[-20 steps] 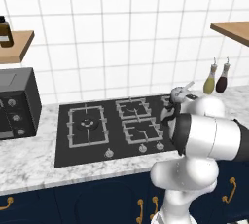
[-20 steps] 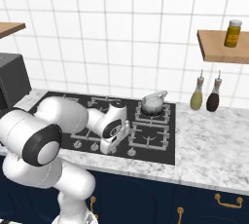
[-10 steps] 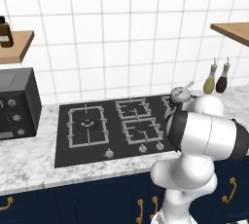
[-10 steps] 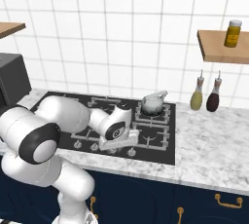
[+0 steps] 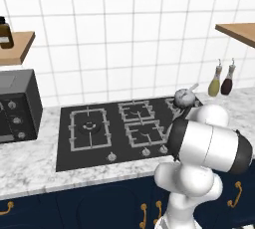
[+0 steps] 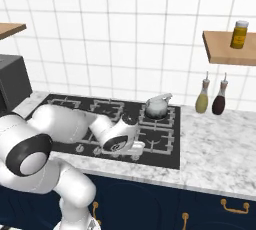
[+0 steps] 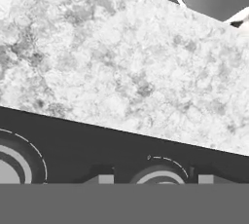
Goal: Turn off the rear right burner of the stove.
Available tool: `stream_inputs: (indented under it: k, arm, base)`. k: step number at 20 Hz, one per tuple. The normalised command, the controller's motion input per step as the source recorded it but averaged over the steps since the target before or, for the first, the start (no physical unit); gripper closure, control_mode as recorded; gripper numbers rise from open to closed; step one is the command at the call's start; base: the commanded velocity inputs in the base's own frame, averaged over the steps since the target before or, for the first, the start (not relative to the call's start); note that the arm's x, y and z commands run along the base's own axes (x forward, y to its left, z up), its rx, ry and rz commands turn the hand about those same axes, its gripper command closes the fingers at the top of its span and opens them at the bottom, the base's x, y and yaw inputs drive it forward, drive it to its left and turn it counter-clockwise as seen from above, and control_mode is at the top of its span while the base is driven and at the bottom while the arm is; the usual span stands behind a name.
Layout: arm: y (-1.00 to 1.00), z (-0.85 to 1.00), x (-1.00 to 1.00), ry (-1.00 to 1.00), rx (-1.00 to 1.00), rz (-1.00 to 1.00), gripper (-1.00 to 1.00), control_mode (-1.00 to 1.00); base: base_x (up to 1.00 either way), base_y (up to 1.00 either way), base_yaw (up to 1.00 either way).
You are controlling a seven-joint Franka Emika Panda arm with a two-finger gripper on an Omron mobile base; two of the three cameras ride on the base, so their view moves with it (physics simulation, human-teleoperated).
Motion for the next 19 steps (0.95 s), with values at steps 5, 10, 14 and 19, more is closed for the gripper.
stream_inputs:
  k: [5, 10, 14, 19]
  arm:
    - [0.83, 0.00, 0.93, -0.27, -0.29, -0.64, 1.00, -1.00]
    - [0.79, -0.02, 0.98, -0.13, -0.25, -0.60, 1.00, -1.00]
    - [0.24, -0.27, 0.30, -0.02, -0.03, -0.93, 1.00, -1.00]
    - [0.01, -0.29, 0.00, 0.00, 0.00, -1.00, 1.00, -1.00]
  base:
    - [0.00, 0.00, 0.00]
    - [0.00, 0.00, 0.00]
    - [0.00, 0.00, 0.00]
    - [0.00, 0.00, 0.00]
